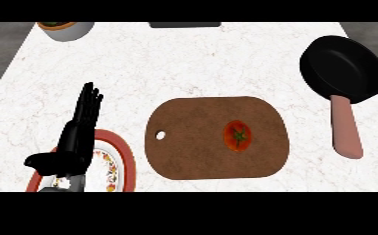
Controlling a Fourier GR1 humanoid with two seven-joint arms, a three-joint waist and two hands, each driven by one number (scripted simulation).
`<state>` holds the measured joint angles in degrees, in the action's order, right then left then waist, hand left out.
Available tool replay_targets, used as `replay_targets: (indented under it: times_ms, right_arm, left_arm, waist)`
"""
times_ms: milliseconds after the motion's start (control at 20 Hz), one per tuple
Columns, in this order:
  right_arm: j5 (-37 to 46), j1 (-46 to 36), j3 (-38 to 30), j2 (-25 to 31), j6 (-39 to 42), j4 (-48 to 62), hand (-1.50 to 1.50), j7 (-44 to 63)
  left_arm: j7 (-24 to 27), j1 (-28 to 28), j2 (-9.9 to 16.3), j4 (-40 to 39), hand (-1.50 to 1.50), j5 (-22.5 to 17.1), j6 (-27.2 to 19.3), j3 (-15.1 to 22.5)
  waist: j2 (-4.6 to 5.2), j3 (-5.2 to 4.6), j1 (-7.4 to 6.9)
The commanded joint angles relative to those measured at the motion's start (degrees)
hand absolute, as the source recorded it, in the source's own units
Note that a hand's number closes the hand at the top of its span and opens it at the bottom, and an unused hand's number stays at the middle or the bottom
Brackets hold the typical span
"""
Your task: Pick the tomato from the cutting board and place it in the pot
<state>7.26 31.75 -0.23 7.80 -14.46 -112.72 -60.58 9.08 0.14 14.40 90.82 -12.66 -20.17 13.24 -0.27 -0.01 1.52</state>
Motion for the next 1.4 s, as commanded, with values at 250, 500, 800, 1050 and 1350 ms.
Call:
replay_targets:
  times_ms: [250,500,800,1050,1350]
  right_arm:
    - [30.9,11.1,5.6,1.5,-8.3,-3.5,-1.5,16.6]
    - [48.3,8.5,15.2,-4.7,-5.7,-7.7,-1.5,33.3]
    - [56.4,-0.9,21.0,-7.7,-2.6,-1.7,-1.5,44.5]
    - [60.2,-9.8,18.0,-7.8,-0.4,5.1,-1.5,55.2]
    - [59.9,-11.3,21.8,-7.8,-0.8,7.1,-1.5,57.2]
  left_arm:
    - [0.2,-0.3,-1.8,0.2,0.0,2.6,-1.2,2.3]
    - [-0.1,-3.0,-3.0,-1.8,0.0,3.2,-1.4,1.7]
    - [-0.5,-4.8,-1.9,-3.7,0.0,1.8,2.8,-1.7]
    - [0.6,1.2,-1.9,0.9,0.0,2.6,3.3,-0.6]
    - [1.1,-2.3,-5.3,-3.5,0.0,4.9,3.8,-3.2]
  waist:
    - [0.53,-0.2,-1.58]
    - [0.58,-0.14,-1.68]
    - [0.35,-0.03,-1.43]
    - [0.3,0.0,-1.94]
    - [0.24,0.01,-1.42]
